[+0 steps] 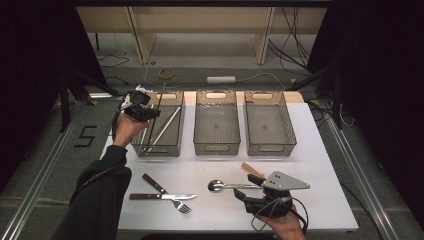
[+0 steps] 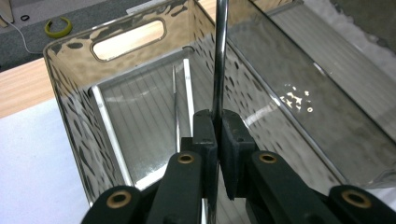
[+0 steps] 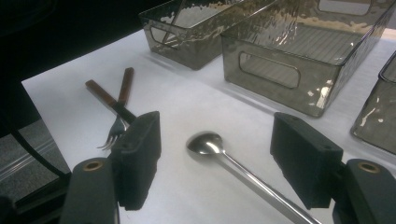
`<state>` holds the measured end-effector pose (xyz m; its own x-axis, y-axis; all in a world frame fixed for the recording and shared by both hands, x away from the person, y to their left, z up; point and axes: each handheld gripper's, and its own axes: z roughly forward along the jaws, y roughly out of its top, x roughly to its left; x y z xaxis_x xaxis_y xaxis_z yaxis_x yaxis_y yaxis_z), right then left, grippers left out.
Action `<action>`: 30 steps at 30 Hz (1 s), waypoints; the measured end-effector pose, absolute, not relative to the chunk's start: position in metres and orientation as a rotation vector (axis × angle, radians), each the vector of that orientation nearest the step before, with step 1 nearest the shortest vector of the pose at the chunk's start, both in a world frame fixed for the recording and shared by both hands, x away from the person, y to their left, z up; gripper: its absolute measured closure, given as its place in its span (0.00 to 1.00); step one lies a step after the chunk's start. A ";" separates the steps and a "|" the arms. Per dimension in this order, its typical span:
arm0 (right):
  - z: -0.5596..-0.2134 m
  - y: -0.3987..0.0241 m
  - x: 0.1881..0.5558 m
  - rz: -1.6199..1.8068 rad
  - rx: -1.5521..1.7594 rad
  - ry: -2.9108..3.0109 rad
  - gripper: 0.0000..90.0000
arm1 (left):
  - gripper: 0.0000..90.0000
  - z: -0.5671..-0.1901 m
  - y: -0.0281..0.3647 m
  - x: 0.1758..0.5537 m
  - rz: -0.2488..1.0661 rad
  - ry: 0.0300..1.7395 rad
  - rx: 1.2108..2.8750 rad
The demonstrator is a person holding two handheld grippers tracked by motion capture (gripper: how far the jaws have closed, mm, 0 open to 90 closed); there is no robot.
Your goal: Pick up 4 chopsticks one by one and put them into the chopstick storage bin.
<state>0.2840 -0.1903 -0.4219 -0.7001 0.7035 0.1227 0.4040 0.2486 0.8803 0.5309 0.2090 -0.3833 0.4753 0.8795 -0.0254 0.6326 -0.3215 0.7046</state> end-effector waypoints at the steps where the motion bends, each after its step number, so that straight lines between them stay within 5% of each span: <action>1: -0.422 -0.190 0.284 1.432 1.026 2.228 0.38 | 0.94 -0.385 0.209 0.531 0.487 1.247 2.069; 20: -0.421 -0.192 0.285 1.438 1.031 2.222 0.38 | 0.86 -0.400 0.211 0.529 0.494 1.312 2.071; 30: -0.420 -0.194 0.285 1.436 1.042 2.211 0.38 | 0.47 -0.388 0.205 0.489 0.433 1.267 2.062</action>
